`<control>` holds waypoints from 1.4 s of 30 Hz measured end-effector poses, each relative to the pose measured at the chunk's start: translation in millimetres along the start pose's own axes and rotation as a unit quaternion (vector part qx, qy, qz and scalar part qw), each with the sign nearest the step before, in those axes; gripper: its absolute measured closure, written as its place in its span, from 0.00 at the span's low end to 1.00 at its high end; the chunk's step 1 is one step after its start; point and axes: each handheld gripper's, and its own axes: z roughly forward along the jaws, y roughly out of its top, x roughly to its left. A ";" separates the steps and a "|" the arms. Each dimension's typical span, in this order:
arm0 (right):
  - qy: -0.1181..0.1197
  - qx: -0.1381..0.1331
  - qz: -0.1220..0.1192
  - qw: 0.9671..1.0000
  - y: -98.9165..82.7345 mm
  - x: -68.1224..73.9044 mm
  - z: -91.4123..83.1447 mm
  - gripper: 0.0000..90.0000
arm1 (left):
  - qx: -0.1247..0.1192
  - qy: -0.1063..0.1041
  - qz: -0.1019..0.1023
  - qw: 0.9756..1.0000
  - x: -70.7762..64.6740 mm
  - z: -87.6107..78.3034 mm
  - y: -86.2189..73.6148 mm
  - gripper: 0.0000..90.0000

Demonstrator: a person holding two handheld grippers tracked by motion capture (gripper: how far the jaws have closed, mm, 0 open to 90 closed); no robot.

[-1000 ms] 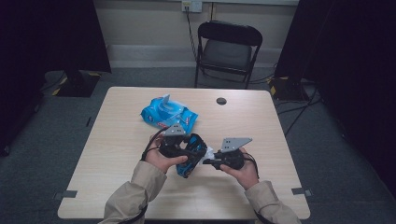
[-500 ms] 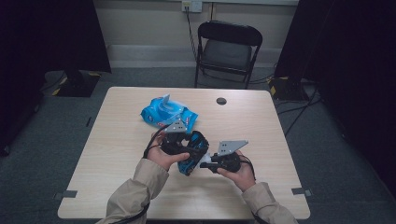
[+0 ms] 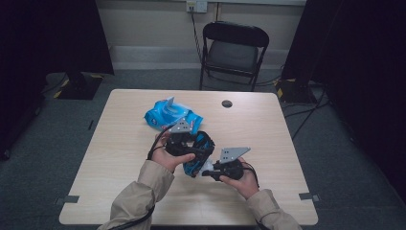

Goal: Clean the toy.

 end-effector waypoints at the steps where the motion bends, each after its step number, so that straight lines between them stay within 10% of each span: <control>1: 0.001 0.001 0.000 1.000 -0.4 0.0 0.3 0.94 | -0.002 0.001 -0.001 1.000 0.1 -0.5 0.4 0.28; 11: 0.008 0.015 0.000 1.000 -5.9 2.7 2.9 0.94 | -0.007 0.010 -0.002 1.000 4.0 -9.6 2.3 0.28; 32: -0.094 -0.028 -0.010 0.995 17.1 -20.3 -39.9 0.94 | 0.024 0.003 0.002 1.000 2.9 -11.1 -18.6 0.28; 42: -0.071 -0.021 -0.040 0.996 25.6 -12.5 -31.3 0.94 | 0.027 -0.007 0.001 1.000 1.9 -5.7 -13.2 0.28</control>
